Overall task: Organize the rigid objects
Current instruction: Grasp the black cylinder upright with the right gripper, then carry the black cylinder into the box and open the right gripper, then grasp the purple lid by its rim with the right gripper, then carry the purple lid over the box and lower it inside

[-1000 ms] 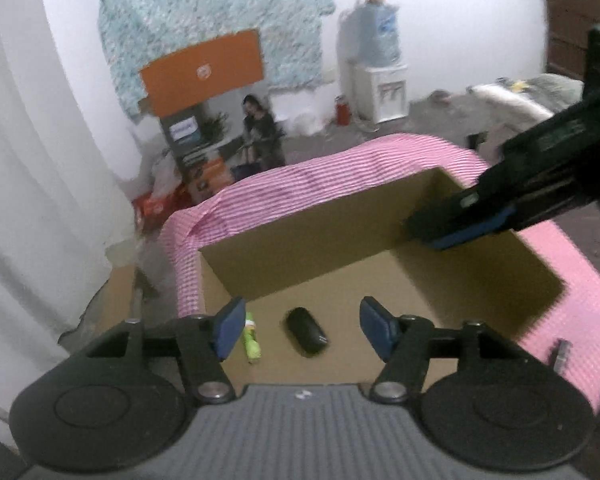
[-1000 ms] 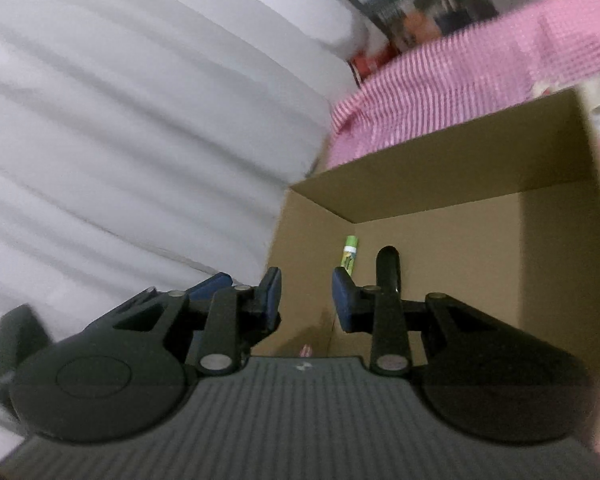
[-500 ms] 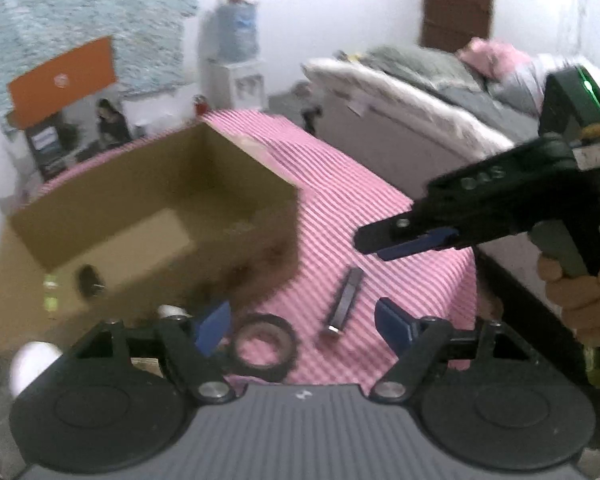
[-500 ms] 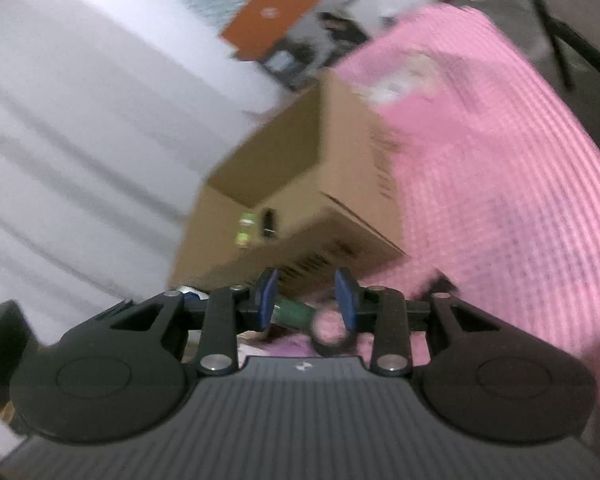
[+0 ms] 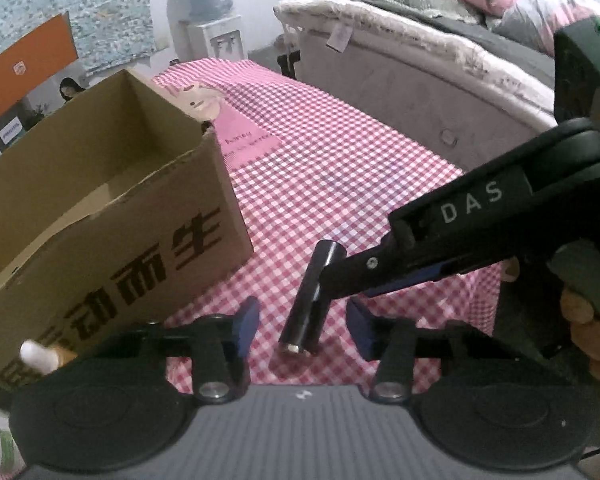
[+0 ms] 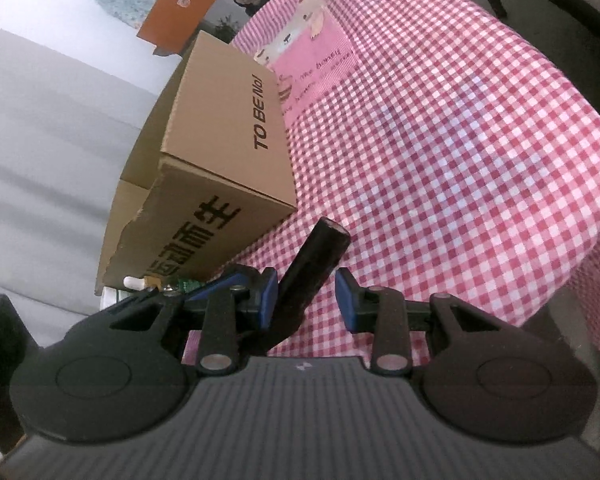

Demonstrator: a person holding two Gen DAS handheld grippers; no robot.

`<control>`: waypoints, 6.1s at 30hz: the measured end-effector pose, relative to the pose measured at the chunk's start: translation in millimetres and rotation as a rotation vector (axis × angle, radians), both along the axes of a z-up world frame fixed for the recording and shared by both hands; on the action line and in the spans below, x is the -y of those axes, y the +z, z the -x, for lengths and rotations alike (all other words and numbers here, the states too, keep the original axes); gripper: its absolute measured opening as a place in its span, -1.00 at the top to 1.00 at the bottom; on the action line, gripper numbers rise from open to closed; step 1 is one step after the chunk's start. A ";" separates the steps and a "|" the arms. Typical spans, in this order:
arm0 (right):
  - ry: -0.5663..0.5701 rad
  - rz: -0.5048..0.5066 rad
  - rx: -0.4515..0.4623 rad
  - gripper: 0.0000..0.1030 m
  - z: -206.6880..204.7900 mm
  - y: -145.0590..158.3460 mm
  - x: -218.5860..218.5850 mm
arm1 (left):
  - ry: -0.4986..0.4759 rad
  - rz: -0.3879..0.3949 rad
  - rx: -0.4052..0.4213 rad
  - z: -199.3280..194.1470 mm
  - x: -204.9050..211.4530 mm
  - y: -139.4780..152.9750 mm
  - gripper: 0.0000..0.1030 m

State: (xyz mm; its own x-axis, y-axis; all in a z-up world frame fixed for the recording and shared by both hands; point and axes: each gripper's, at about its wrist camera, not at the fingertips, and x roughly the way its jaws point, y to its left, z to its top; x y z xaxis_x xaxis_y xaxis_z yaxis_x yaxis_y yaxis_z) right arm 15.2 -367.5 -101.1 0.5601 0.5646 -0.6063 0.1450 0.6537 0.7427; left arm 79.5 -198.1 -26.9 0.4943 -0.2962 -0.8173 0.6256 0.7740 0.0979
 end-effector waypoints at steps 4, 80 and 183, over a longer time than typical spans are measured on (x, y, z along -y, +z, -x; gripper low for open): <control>0.016 -0.011 -0.016 0.39 -16.9 -9.5 -5.6 | -0.002 -0.017 -0.024 -7.1 7.0 -7.2 0.26; 0.579 -0.011 -0.234 0.50 -260.2 48.0 -252.1 | 0.422 -0.054 -0.207 -155.3 -198.3 66.6 -0.07; 0.365 0.318 0.070 0.49 24.4 47.3 -146.2 | 0.123 0.005 0.096 82.2 -84.6 19.0 -0.42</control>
